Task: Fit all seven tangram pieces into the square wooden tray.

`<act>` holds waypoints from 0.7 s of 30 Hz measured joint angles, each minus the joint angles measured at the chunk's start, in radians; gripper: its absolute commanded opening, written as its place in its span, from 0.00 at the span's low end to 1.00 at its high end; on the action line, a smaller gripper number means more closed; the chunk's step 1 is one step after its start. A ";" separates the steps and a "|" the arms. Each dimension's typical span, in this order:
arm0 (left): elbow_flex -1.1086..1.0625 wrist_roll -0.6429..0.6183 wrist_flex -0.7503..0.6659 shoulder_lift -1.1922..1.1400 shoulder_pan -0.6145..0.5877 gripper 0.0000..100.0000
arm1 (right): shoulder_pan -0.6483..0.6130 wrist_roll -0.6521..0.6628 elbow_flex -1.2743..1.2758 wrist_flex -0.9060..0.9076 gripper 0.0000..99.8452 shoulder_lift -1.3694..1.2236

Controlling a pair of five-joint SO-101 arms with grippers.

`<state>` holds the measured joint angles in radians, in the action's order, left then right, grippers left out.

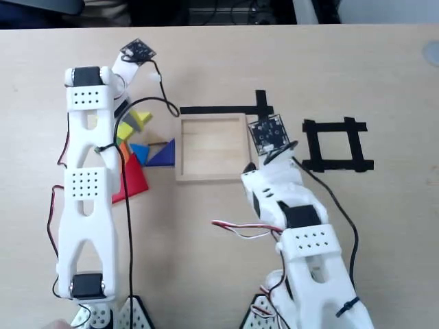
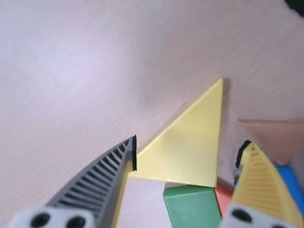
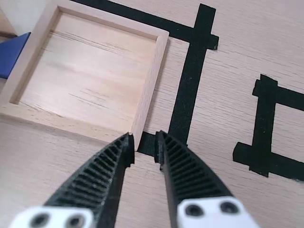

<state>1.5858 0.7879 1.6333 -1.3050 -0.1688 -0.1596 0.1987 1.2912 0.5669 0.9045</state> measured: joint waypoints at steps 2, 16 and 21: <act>0.011 0.021 -0.018 0.000 0.000 0.35 | 0.000 0.000 0.000 0.000 0.09 0.000; -0.199 0.172 -0.137 0.009 0.000 0.35 | -0.005 0.000 0.008 0.000 0.09 0.000; -0.218 0.264 -0.068 0.017 0.000 0.35 | -0.005 0.000 0.008 0.000 0.09 0.000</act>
<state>1.3679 1.0518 1.5658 -1.2881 -0.1688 -0.1642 0.1987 1.2988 0.5669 0.9045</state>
